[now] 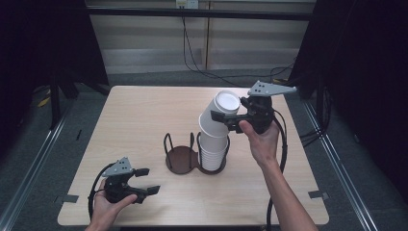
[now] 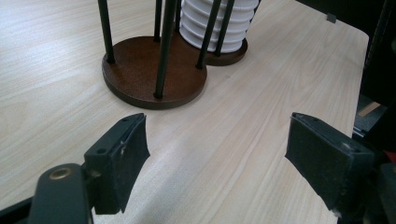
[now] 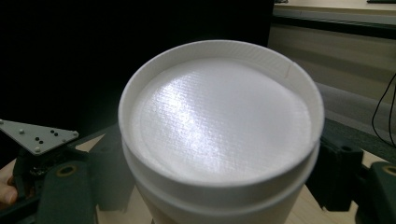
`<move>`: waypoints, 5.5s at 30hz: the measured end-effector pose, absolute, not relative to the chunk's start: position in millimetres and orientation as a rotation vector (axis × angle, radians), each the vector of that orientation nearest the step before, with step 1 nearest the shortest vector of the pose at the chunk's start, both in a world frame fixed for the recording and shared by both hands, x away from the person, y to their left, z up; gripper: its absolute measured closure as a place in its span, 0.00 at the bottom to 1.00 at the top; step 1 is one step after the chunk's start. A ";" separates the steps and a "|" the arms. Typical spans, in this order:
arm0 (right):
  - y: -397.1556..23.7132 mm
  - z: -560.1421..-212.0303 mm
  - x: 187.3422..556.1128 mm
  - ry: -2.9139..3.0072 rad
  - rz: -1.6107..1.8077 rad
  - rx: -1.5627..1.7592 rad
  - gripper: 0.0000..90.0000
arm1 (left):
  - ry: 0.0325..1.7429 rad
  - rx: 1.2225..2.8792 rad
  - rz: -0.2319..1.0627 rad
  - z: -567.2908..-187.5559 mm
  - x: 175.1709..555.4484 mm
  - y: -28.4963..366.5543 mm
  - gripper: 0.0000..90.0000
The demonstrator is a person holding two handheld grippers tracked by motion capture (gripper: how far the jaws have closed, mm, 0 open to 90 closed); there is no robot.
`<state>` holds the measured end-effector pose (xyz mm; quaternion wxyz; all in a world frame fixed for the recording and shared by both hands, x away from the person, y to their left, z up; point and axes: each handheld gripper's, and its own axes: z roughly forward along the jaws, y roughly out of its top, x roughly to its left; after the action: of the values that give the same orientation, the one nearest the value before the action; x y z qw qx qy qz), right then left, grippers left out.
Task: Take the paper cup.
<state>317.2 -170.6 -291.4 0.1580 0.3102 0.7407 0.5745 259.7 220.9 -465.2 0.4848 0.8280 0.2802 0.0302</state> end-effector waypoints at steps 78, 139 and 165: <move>-136.7 -322.0 254.3 2.273 1.843 0.721 0.26 | 0.431 1.921 0.078 -421.1 251.3 184.6 0.18; -99.3 -381.1 270.6 2.458 1.896 0.749 0.24 | 0.331 1.893 -0.004 -428.4 269.3 129.5 0.18; -105.4 -382.4 271.4 2.518 1.815 0.715 0.16 | 0.367 2.059 -0.066 -428.1 275.7 140.8 0.19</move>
<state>271.4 -105.4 -382.4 -0.0218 0.2244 0.7904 0.5697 275.7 140.8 -428.1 0.5011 0.8516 0.1517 -0.0273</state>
